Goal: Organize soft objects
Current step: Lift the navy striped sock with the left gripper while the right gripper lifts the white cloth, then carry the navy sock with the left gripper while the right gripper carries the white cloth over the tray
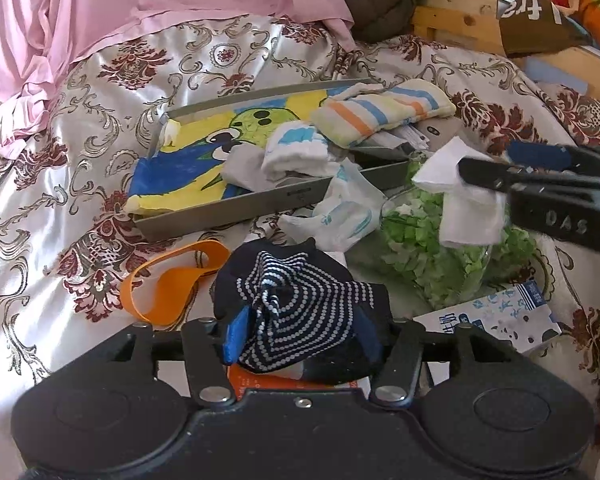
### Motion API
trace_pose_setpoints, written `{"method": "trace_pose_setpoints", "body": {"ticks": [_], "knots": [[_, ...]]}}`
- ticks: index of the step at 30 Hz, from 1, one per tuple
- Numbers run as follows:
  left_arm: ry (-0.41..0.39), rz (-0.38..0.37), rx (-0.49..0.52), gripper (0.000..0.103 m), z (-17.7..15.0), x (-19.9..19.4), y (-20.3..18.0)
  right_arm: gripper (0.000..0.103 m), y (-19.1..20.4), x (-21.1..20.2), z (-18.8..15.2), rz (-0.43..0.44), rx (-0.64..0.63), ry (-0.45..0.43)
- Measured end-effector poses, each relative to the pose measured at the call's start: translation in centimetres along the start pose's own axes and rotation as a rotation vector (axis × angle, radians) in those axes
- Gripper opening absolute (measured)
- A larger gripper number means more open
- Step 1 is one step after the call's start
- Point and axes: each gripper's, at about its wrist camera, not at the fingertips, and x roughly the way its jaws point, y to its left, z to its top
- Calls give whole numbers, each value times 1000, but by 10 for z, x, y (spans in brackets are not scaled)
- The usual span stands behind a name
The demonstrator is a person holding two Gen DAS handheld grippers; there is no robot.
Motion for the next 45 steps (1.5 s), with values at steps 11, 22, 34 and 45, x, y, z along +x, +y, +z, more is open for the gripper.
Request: {"method": "trace_pose_setpoints", "body": {"ticks": [11, 22, 34, 45], "knots": [[9, -1, 15, 69, 0, 6, -5, 74, 8, 3, -5, 27, -15, 33], [5, 38, 71, 65, -3, 8, -13, 63, 16, 2, -6, 31, -60, 35], [-5, 39, 97, 43, -5, 5, -22, 37, 27, 0, -7, 59, -106, 27], [-7, 17, 90, 14, -5, 0, -28, 17, 33, -2, -9, 84, -121, 18]]}}
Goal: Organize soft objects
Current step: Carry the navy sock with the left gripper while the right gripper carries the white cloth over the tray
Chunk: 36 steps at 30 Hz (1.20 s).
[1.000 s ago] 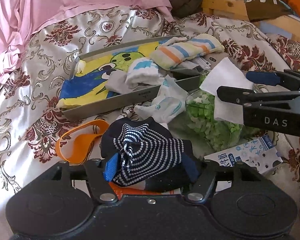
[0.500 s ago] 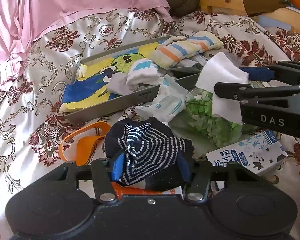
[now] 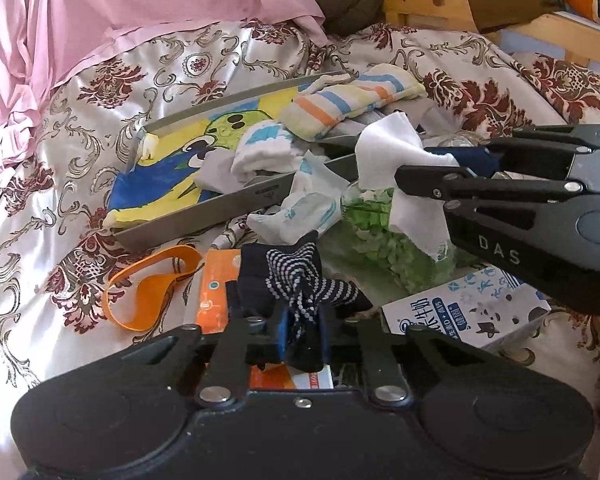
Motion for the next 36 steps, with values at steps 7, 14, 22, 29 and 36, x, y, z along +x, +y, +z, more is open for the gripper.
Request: {"method": "trace_pose_setpoints", "body": {"ticks": [7, 14, 22, 29, 36], "knots": [[-40, 24, -54, 9, 4, -8, 6, 15, -6, -3, 1, -2, 41, -33], [-174, 57, -112, 9, 21, -22, 15, 15, -15, -13, 7, -40, 81, -125], [-334, 64, -198, 9, 74, -10, 35, 15, -43, 9, 40, -92, 128, -210], [-379, 51, -194, 9, 135, 40, 45, 15, -83, 59, 84, -112, 221, -233], [-329, 54, -178, 9, 163, 96, 50, 16, -108, 112, 99, 2, 353, -129]]}}
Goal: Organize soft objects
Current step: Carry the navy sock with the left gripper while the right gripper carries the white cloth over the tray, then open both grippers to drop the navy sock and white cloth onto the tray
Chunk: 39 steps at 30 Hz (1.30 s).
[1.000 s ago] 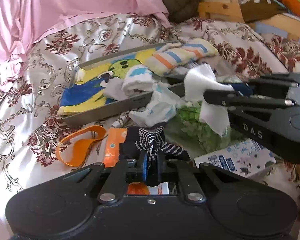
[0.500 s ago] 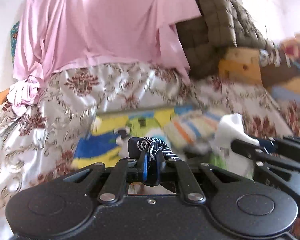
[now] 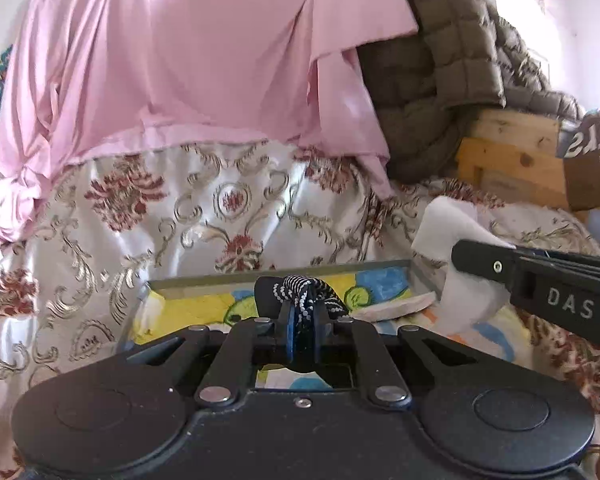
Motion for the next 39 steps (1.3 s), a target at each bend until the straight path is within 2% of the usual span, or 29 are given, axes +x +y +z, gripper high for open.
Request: {"method": "trace_pose_setpoints", "body": {"ticks": [3, 7, 9, 13, 15, 18, 20, 25, 30, 39], "knots": [[49, 7, -8, 10, -6, 22, 2, 17, -10, 17, -4, 38, 49, 82], [111, 27, -49, 12, -17, 38, 5, 18, -15, 29, -12, -1, 59, 145], [138, 30, -59, 14, -21, 41, 5, 27, -15, 31, -13, 5, 57, 163], [152, 44, -46, 21, -24, 38, 3, 33, -13, 35, -15, -9, 45, 204], [163, 38, -57, 28, -23, 35, 3, 46, -11, 33, -15, -6, 42, 212], [159, 50, -60, 43, -22, 29, 4, 62, -10, 29, -15, -12, 40, 199], [141, 78, -59, 59, -22, 23, 5, 66, -11, 26, -14, -11, 49, 194], [132, 115, -58, 65, -25, 13, 5, 78, -13, 14, -9, -25, 45, 165], [96, 128, -97, 77, -20, -6, 9, 88, -12, -7, 0, -32, 48, 122], [7, 136, -158, 91, -8, -70, 16, 102, -6, -66, 13, -50, 52, 17]]}}
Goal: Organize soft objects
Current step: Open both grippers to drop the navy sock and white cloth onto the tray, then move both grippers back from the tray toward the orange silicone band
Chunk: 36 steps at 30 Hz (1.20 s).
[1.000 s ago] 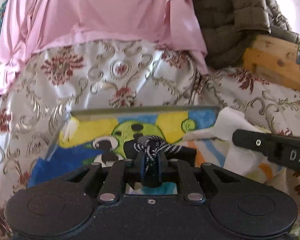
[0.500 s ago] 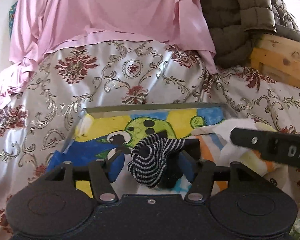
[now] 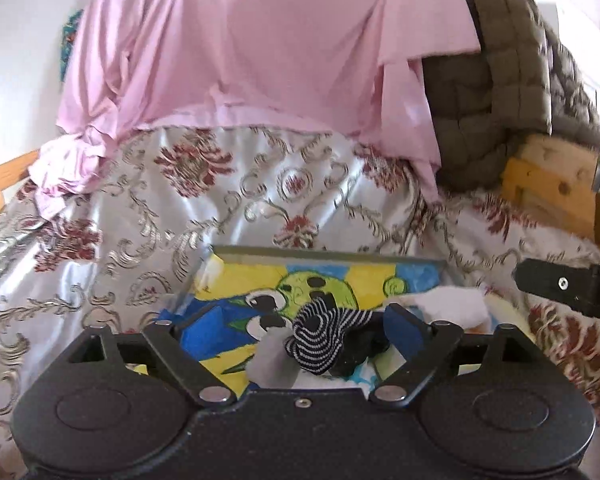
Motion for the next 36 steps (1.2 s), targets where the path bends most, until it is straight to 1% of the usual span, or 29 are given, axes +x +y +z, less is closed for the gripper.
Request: {"method": "trace_pose_setpoints", "body": {"ticks": [5, 9, 13, 17, 19, 22, 25, 30, 34, 36], "knots": [[-69, 6, -20, 99, 3, -46, 8, 103, 7, -38, -3, 5, -4, -57], [-86, 3, -52, 101, 0, -82, 18, 103, 16, -64, -17, 13, -13, -96], [-99, 3, -44, 102, -12, -113, 27, 103, 26, -83, -35, 19, -45, -103], [-113, 9, -32, 102, -31, -139, 35, 103, 40, -106, -52, 13, -88, -118], [-120, 24, -33, 102, -40, -150, 38, 103, 46, -117, -62, 5, -105, -122], [-123, 40, -84, 102, -57, -166, 47, 103, 54, -130, -76, -11, -130, -108], [-118, 50, -116, 102, -74, -178, 56, 103, 60, -141, -91, -32, -147, -68], [-90, 58, -103, 102, -98, -191, 64, 103, 67, -154, -113, -67, -155, -2], [-78, 53, -66, 102, -117, -197, 66, 103, 72, -161, -132, -72, -144, 64], [-58, 53, -57, 102, -126, -195, 68, 103, 76, -161, -140, -80, -176, 83]]}}
